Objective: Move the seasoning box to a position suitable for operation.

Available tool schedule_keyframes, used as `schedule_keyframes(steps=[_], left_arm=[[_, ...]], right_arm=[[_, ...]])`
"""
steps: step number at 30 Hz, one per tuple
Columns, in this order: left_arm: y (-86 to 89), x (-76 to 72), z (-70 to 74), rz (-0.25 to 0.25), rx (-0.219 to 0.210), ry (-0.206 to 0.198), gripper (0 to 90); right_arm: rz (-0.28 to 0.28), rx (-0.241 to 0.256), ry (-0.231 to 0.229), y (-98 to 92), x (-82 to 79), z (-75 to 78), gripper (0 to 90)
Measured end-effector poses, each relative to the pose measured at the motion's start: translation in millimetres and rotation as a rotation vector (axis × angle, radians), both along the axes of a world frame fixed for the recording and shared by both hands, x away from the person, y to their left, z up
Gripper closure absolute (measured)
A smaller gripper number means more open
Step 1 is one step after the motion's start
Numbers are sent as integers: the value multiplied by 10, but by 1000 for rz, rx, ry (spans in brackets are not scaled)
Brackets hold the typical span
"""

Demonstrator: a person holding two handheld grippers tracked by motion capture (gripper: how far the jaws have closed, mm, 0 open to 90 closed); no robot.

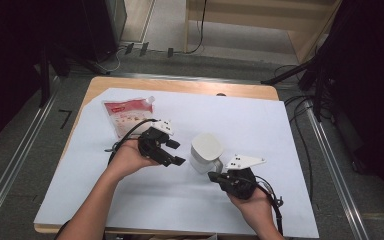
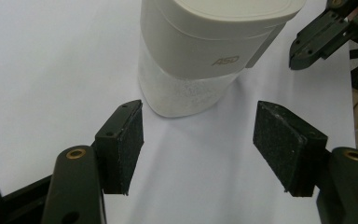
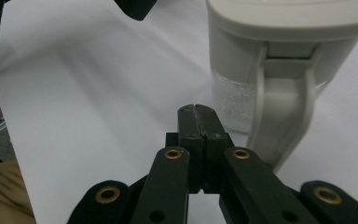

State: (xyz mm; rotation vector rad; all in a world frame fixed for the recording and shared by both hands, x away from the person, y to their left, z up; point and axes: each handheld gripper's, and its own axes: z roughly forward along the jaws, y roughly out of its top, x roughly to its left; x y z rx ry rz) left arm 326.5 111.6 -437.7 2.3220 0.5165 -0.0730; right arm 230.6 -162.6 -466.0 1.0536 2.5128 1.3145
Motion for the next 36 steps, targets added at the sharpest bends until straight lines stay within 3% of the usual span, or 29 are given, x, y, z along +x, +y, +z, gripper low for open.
schedule_keyframes(steps=[8, 21, 36], left_arm=[[4, 1, 4, -1, 2, -2, 343], [0, 6, 10, 0, 7, -2, 323], [-19, -6, 8, -6, -3, -8, 317]], right_arm=[[-8, -7, 8, 44, 51, -70, 900], [-21, -9, 25, -55, 133, -78, 900], [-76, 16, 52, -290, 265, -41, 900]])
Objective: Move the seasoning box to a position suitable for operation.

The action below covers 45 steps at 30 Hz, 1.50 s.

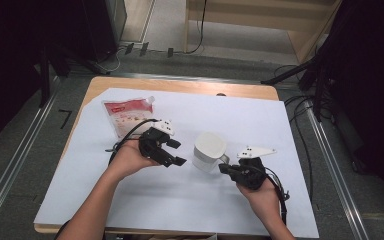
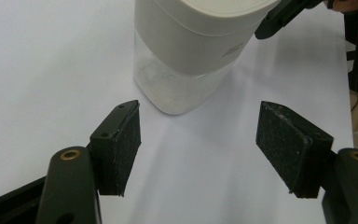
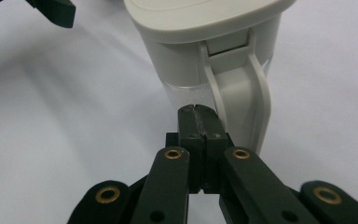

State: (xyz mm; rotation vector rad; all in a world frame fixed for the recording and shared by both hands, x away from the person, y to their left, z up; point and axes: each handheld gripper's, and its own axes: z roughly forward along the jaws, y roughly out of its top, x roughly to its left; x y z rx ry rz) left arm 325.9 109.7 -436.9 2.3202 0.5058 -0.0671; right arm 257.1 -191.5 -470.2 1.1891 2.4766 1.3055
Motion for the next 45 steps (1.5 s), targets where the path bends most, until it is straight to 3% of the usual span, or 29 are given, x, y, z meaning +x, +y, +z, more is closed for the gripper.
schedule_keyframes(steps=[23, 29, 33, 39, 43, 45], left_arm=[[-42, 42, -6, -8, -9, 22, 298], [-100, 53, 10, -37, -14, -3, 295], [-111, 91, -11, -34, -22, 17, 296], [-127, 99, -6, -25, -28, 15, 284], [-150, 118, 4, -8, -16, 62, 276], [-154, 130, 11, -15, -16, 65, 266]], right_arm=[[-58, 3, 15, -270, 227, 11, 900], [-69, -3, 13, -265, 291, 6, 900], [-74, -9, 17, -258, 334, -11, 900], [-69, 2, 16, -276, 333, 34, 900], [-53, 0, 2, -300, 297, 113, 900], [-48, 1, -5, -306, 295, 124, 900]])
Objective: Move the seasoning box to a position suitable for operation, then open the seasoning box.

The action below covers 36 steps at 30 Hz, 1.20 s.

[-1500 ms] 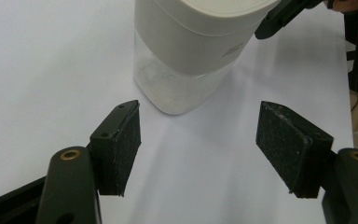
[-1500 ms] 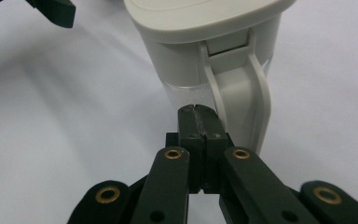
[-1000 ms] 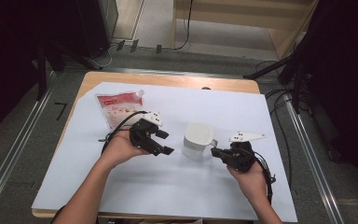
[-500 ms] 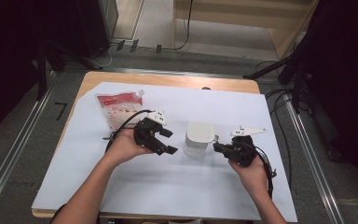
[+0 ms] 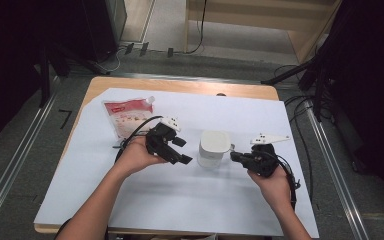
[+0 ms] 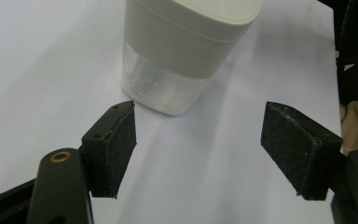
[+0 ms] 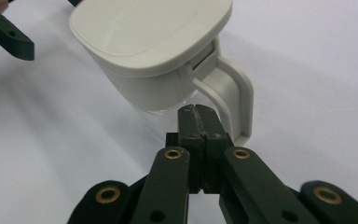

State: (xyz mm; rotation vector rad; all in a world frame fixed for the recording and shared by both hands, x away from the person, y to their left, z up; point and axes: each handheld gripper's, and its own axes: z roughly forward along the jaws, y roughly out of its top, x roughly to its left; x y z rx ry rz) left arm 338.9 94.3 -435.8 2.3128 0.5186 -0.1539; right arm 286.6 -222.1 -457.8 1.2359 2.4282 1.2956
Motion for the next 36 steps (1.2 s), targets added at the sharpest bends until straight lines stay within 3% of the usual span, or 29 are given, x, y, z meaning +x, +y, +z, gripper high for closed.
schedule_keyframes(steps=[4, 7, 12, 16, 18, 23, 32, 33, 36], left_arm=[[-28, 11, 26, -15, -25, -4, 248], [-63, 31, 33, -15, 3, -18, 242], [-83, 86, 86, -34, -1, -24, 233], [-150, 142, 118, -72, -1, -13, 205], [-179, 178, 112, -81, -8, -8, 205], [-263, 262, 97, -111, 38, -29, 205], [-353, 334, -14, -122, 7, -17, 187], [-369, 346, -32, -141, -6, -6, 185], [-392, 349, -42, -145, 6, -10, 186]], right_arm=[[6, 4, 2, -21, -2, 54, 900], [17, -4, 6, -37, 37, 100, 900], [14, 9, 8, -90, 73, 126, 900], [15, -13, 10, -130, 143, 129, 900], [8, -4, 19, -150, 165, 133, 900], [2, 6, 26, -179, 200, 111, 900], [6, 9, 34, -151, 220, 61, 900], [3, 11, 39, -138, 231, 53, 900], [4, 3, 31, -129, 235, 49, 900]])
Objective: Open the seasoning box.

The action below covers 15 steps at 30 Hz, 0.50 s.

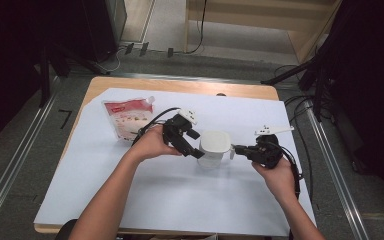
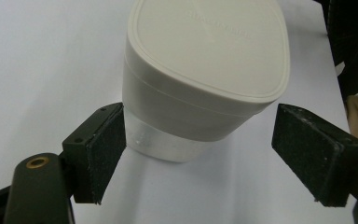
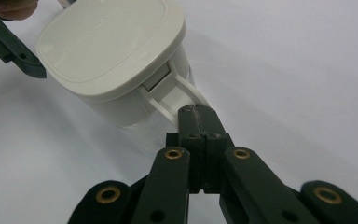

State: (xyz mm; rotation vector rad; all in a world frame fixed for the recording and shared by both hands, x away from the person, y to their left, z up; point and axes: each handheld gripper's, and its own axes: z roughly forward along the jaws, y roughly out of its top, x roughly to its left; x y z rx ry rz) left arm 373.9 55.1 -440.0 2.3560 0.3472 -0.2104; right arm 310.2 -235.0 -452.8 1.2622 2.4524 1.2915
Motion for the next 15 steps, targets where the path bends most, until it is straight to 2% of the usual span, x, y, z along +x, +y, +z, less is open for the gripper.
schedule_keyframes(steps=[10, 15], left_arm=[[-111, 8, 1, -19, -2, -50, 185], [-142, 5, -4, -9, 0, -44, 170]], right_arm=[[-13, 10, 2, 5, 22, -28, 900], [-20, 6, -1, 13, 13, -27, 900]])
